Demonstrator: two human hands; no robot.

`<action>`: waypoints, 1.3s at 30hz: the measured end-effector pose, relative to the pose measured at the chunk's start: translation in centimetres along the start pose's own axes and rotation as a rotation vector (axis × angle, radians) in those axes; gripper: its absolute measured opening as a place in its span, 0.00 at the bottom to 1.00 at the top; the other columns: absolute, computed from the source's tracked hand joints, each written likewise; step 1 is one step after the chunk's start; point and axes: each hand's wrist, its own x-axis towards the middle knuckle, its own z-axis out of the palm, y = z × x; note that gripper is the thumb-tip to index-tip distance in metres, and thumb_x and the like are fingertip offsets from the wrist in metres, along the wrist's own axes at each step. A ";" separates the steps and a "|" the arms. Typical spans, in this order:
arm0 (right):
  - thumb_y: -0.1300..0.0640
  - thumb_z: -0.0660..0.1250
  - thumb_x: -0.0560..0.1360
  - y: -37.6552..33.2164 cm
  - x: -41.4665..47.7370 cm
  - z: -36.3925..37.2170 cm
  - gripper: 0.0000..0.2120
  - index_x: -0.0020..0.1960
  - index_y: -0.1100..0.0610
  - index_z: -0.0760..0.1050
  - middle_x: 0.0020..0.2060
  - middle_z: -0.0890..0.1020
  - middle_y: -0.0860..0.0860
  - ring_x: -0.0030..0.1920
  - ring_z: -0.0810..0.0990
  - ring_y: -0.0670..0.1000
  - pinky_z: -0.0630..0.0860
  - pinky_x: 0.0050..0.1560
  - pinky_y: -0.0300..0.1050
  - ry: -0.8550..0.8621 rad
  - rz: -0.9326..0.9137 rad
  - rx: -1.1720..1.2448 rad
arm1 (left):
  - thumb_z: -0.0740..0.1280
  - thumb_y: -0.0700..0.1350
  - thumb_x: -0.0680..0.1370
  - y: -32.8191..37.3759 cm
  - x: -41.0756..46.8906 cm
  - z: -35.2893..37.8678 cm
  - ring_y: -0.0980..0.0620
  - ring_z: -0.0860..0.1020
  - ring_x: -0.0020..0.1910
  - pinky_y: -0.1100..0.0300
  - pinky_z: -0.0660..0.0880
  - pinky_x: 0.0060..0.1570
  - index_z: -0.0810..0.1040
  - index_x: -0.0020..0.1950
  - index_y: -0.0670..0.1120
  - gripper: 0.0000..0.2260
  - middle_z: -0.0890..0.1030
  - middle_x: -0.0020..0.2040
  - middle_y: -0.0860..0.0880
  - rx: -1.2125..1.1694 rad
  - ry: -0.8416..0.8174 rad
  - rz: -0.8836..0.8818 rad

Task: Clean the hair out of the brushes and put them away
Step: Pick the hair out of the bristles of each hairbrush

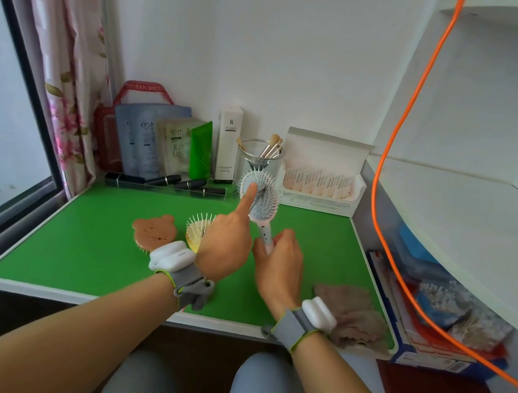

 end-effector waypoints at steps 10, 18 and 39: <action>0.53 0.65 0.77 0.3 -0.6 0.1 0.11 0.50 0.59 0.67 0.44 0.73 0.53 0.39 0.72 0.54 0.63 0.34 0.44 -0.048 -0.003 -0.052 | 0.54 0.33 0.77 0.2 0.6 -1.0 0.43 0.68 0.35 0.52 0.62 0.35 0.58 0.75 0.54 0.29 0.80 0.44 0.39 0.069 0.026 0.058; 0.54 0.64 0.78 0.8 -0.3 -0.3 0.12 0.53 0.63 0.69 0.48 0.76 0.57 0.40 0.74 0.53 0.69 0.37 0.47 -0.090 0.059 -0.064 | 0.52 0.35 0.80 1.4 1.4 -2.5 0.40 0.72 0.37 0.51 0.64 0.37 0.61 0.75 0.56 0.26 0.75 0.39 0.39 -0.054 0.154 0.096; 0.55 0.64 0.78 2.8 0.7 -1.8 0.15 0.59 0.62 0.65 0.55 0.74 0.58 0.37 0.73 0.54 0.67 0.33 0.45 0.013 0.198 -0.239 | 0.51 0.36 0.81 0.9 0.3 -2.9 0.37 0.74 0.41 0.49 0.68 0.39 0.64 0.73 0.54 0.23 0.80 0.47 0.36 -0.096 0.118 0.026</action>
